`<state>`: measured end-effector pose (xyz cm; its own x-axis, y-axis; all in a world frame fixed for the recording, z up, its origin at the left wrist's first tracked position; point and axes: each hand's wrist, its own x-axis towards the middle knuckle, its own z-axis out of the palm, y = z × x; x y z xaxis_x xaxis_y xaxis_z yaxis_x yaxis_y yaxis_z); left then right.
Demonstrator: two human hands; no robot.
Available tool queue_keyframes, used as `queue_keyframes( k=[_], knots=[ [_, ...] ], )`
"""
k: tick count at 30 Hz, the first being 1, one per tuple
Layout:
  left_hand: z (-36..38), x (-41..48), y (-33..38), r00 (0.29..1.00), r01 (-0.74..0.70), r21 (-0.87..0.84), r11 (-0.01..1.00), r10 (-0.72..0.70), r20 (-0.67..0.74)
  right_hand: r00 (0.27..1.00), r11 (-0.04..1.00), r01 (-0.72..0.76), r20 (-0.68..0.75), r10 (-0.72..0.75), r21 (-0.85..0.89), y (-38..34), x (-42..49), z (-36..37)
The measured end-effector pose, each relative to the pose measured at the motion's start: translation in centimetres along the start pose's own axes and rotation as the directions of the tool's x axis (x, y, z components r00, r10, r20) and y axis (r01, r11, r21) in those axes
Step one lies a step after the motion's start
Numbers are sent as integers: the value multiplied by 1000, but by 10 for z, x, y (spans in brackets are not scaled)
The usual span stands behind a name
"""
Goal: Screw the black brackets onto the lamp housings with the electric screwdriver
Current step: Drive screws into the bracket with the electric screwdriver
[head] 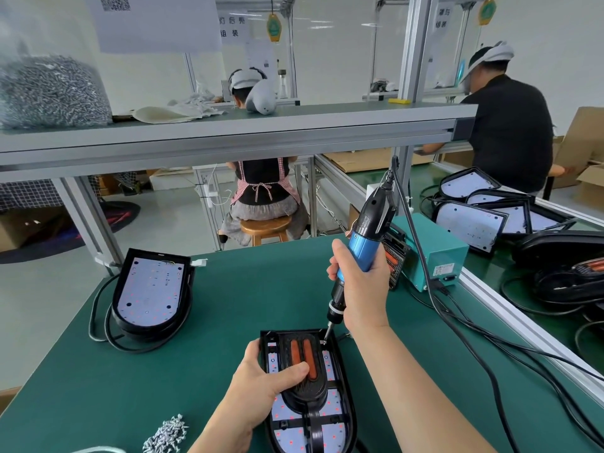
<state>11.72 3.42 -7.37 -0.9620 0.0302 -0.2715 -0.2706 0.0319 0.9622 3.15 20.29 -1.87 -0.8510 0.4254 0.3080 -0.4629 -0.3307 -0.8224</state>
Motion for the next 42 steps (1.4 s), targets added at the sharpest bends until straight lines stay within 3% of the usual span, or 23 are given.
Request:
queue_keyframes(
  k=[18, 27, 33, 42],
  knots=[
    [-1, 6, -6, 1000, 2, -8, 1000, -1, 19, 999, 999, -10, 41, 11, -34, 2, -5, 1],
    [-6, 13, -10, 1000, 0, 23, 1000, 0, 15, 962, 989, -131, 234, 143, -67, -9, 10, -1],
    [-6, 13, -8, 999, -25, 53, 998, 24, 30, 980, 991, -39, 186, 63, -130, -5, 1, 3],
    [-8, 17, -12, 998, -50, 31, 998, 49, 33, 991, 993, -29, 126, 43, -114, -4, 2, 1]
  ],
)
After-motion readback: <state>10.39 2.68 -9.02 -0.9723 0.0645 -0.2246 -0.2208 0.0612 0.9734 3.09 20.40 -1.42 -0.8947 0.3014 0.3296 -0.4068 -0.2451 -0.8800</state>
